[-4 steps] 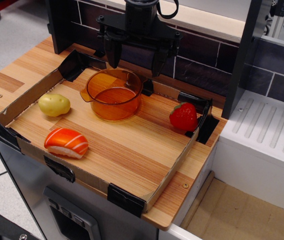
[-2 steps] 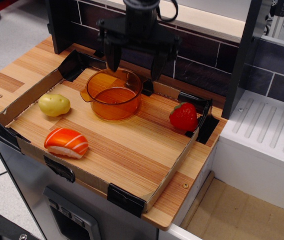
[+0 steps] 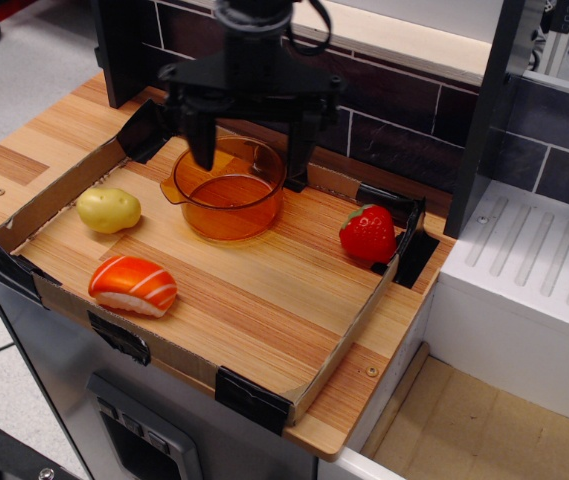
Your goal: Put sushi in pot
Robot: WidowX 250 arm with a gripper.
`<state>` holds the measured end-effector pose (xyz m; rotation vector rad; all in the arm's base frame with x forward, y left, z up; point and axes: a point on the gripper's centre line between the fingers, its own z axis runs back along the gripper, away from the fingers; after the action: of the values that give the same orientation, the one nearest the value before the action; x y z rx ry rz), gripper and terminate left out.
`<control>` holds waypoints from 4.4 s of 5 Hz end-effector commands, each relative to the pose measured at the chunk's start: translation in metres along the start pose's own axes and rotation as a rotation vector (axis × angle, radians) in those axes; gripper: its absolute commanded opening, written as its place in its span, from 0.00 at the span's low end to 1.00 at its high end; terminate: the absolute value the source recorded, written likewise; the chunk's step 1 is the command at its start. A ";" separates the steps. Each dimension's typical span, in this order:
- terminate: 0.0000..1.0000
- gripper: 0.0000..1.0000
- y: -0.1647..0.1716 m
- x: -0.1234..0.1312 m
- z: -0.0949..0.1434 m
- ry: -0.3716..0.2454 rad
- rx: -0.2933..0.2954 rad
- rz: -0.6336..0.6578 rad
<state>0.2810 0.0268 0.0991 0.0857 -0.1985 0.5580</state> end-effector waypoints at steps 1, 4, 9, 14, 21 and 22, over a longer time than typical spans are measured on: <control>0.00 1.00 0.029 -0.016 0.009 0.008 0.023 0.281; 0.00 1.00 0.059 -0.024 -0.020 0.057 0.104 0.963; 0.00 1.00 0.066 -0.024 -0.057 0.141 0.176 1.048; 0.00 0.00 0.069 -0.038 -0.086 0.087 0.188 1.000; 0.00 0.00 0.011 0.068 -0.029 0.067 -0.041 1.107; 0.00 0.00 0.011 0.066 -0.038 0.059 -0.040 1.112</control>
<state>0.3318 0.0820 0.0646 -0.0777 -0.1585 1.6641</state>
